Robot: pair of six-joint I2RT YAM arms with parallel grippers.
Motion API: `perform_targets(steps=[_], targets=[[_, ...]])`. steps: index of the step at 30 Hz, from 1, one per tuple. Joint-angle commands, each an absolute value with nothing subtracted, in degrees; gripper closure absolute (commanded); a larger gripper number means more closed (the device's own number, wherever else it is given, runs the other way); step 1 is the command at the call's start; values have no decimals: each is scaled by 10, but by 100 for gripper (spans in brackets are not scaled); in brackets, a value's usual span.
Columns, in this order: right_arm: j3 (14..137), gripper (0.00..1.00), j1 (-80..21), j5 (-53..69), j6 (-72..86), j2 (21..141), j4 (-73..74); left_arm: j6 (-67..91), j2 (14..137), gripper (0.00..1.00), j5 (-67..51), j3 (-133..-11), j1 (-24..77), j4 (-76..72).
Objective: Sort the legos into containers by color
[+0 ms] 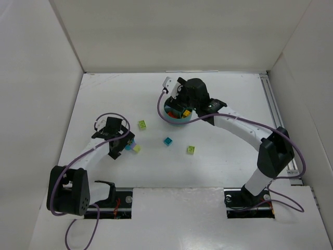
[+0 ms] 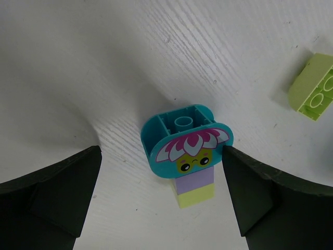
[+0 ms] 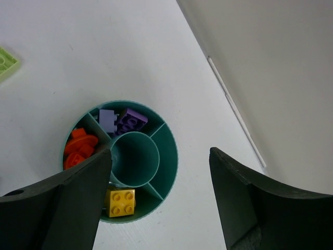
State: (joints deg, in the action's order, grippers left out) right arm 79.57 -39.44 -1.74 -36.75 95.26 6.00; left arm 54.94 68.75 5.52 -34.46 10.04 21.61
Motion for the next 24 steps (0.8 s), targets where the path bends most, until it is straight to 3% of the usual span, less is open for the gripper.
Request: perform_targets(steps=[1, 12, 24], targets=[[779, 20, -393, -25, -343, 934, 17, 582, 679, 0, 58, -344, 112, 207], [748, 20, -393, -30, -343, 917, 17, 599, 737, 0, 89, -374, 120, 183], [737, 20, -393, -40, -338, 906, 17, 594, 793, 24, 89, -399, 143, 198]])
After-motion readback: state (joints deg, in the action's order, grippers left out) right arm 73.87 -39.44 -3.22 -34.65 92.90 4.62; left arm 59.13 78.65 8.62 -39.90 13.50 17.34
